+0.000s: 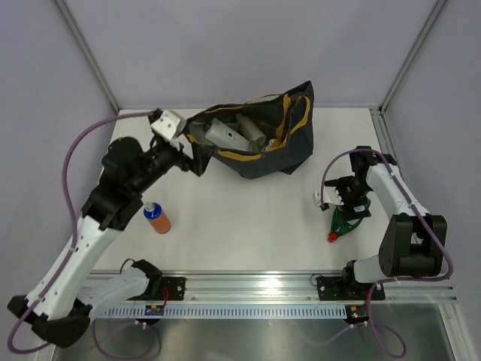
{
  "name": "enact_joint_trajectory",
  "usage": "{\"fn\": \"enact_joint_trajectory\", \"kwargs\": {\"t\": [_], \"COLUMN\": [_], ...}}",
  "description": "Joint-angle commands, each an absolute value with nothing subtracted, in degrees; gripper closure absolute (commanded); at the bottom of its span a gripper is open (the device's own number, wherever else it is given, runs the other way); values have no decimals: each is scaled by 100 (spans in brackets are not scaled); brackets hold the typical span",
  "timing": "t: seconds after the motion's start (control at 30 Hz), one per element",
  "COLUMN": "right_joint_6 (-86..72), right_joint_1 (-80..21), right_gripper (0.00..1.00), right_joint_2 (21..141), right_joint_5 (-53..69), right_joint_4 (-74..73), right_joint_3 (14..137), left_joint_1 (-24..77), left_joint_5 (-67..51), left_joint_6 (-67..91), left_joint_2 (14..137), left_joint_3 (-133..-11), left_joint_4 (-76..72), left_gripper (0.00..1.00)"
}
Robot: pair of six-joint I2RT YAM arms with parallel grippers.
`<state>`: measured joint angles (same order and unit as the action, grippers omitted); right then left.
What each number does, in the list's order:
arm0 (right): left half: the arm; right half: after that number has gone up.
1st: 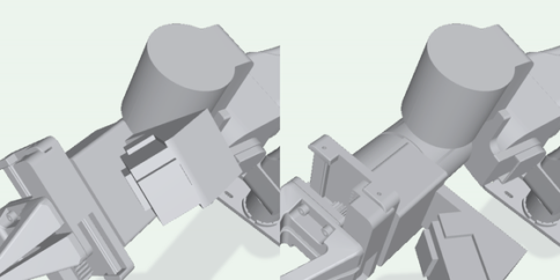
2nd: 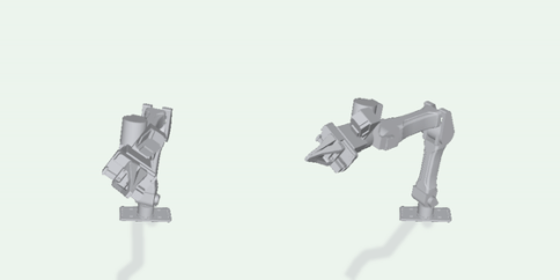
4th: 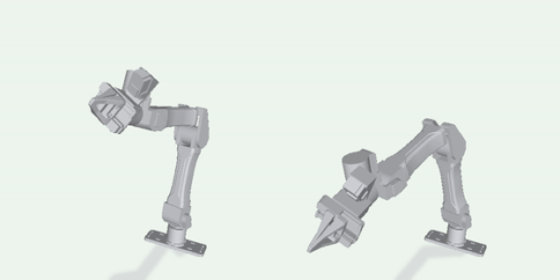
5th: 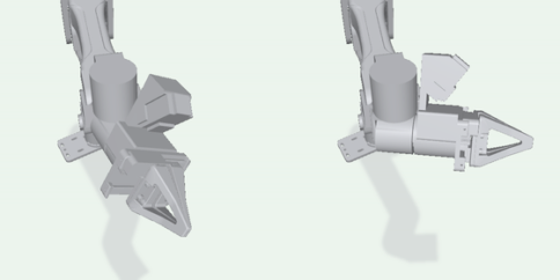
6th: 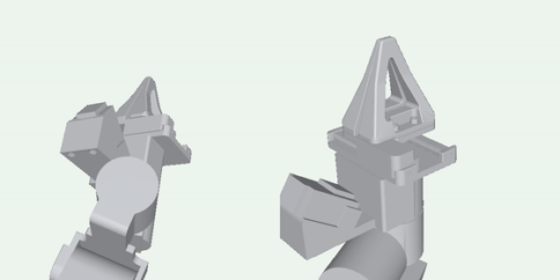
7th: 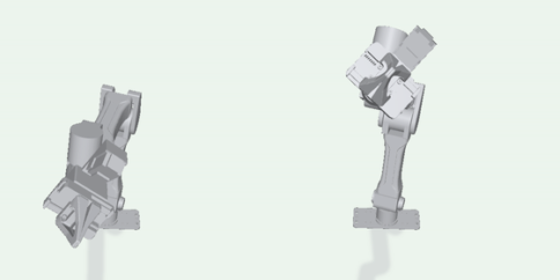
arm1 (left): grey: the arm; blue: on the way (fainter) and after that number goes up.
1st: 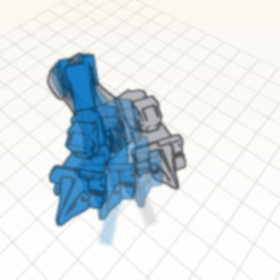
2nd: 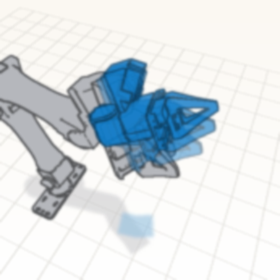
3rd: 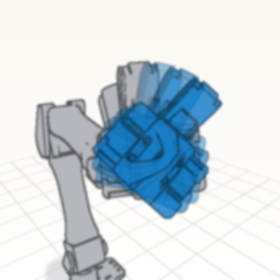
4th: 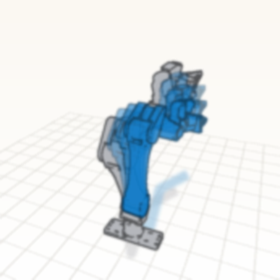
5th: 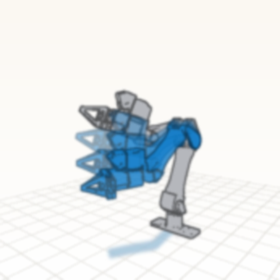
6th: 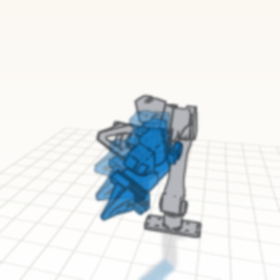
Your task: Place the personal care products into the canvas bag
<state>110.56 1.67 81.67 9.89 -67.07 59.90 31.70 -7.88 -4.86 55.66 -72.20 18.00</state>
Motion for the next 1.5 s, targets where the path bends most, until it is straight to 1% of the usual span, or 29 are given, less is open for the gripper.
{"fn": "enact_joint_trajectory", "kwargs": {"t": [0.0,0.07,0.23,0.3,0.5,0.63,0.83,0.9,0.93,0.97,1.0,1.07,1.1,1.13,1.43,1.47], "right_joint_6": [11619,11619,11751,11803,12032,12024,11620,11262,11015,10795,10349,9934,9610,9467,8543,8508], "right_joint_1": [193,193,193,193,185,167,158,141,123,114,114,114,114,114,123,123], "right_gripper": [0,1,1,0,0,0,2,15,24,53,64,82,97,100,100,100], "right_joint_2": [8498,8762,9105,9158,9299,9342,9544,9659,9798,9887,9975,10160,10178,10160,9406,9335], "right_joint_5": [475,431,325,290,35,-246,-185,-36,-26,261,359,622,728,816,2178,2545], "right_joint_4": [-6302,-6310,-6284,-6232,-6083,-5608,-5844,-5958,-6037,-6099,-6161,-6284,-6293,-6310,-6432,-6529], "right_joint_3": [6073,6143,6161,6117,5617,5099,5352,5597,5686,5808,6053,6231,6362,6398,6776,6837], "left_joint_1": [3146,3146,3147,3146,3146,3147,3146,3146,3146,3146,3146,3146,3146,3146,3146,3146], "left_joint_5": [-369,-387,-281,-299,-404,-527,-703,-747,-756,-765,-765,-773,-773,-765,-624,-598], "left_joint_6": [173,368,949,1080,1099,1221,1476,1546,1564,1582,1608,1626,1635,1635,1670,1679], "left_joint_2": [4775,4231,3499,3306,3296,3392,3410,3445,3463,3480,3489,3489,3489,3481,3393,3366], "left_joint_3": [-6200,-5846,-4968,-4817,-4693,-4676,-4535,-4526,-4526,-4526,-4509,-4491,-4483,-4465,-4456,-4456], "left_joint_4": [2047,2127,2215,2163,2241,2233,1987,1934,1925,1934,1942,1942,1960,1960,2039,2048], "left_gripper": [1,1,1,1,1,1,1,1,1,1,1,1,1,1,1,1]}}
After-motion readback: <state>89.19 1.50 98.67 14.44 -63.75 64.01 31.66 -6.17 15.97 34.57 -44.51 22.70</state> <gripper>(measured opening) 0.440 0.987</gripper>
